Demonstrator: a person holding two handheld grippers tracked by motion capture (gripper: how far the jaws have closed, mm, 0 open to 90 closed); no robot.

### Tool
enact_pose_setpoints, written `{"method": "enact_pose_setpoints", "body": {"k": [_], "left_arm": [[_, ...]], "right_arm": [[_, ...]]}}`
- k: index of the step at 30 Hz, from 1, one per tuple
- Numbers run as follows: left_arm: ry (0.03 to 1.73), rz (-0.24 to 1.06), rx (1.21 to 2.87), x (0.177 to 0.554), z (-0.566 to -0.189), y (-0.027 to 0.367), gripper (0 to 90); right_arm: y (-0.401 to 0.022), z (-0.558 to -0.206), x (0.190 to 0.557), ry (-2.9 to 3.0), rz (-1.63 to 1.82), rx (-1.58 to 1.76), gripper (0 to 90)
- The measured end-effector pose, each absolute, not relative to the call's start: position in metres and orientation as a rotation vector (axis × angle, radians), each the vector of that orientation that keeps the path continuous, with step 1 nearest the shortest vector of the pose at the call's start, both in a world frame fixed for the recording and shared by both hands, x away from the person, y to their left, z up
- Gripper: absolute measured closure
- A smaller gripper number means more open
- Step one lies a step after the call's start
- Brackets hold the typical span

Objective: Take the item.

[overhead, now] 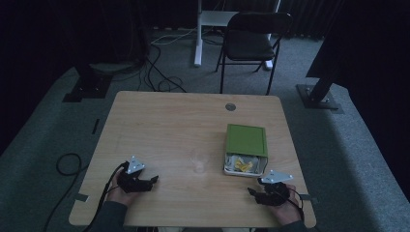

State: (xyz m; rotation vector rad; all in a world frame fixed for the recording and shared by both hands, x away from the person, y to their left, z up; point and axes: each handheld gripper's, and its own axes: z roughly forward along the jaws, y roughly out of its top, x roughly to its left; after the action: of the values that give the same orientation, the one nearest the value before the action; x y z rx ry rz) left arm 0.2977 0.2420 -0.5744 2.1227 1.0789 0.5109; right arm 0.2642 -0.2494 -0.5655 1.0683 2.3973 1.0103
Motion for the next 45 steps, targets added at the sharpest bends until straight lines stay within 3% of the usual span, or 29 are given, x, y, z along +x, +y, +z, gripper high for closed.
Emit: {"method": "enact_pose_setpoints", "body": {"k": [24, 45], "left_arm": [[1.081, 0.512, 2.122, 0.298, -0.574, 0.242, 21.2], [1.081, 0.512, 2.122, 0.298, -0.574, 0.242, 21.1]], "right_arm": [[-0.242, -0.542, 0.25, 2.387, 1.14, 0.955, 48.2], [-0.227, -0.526, 0.254, 2.371, 1.156, 0.849, 47.7]]}}
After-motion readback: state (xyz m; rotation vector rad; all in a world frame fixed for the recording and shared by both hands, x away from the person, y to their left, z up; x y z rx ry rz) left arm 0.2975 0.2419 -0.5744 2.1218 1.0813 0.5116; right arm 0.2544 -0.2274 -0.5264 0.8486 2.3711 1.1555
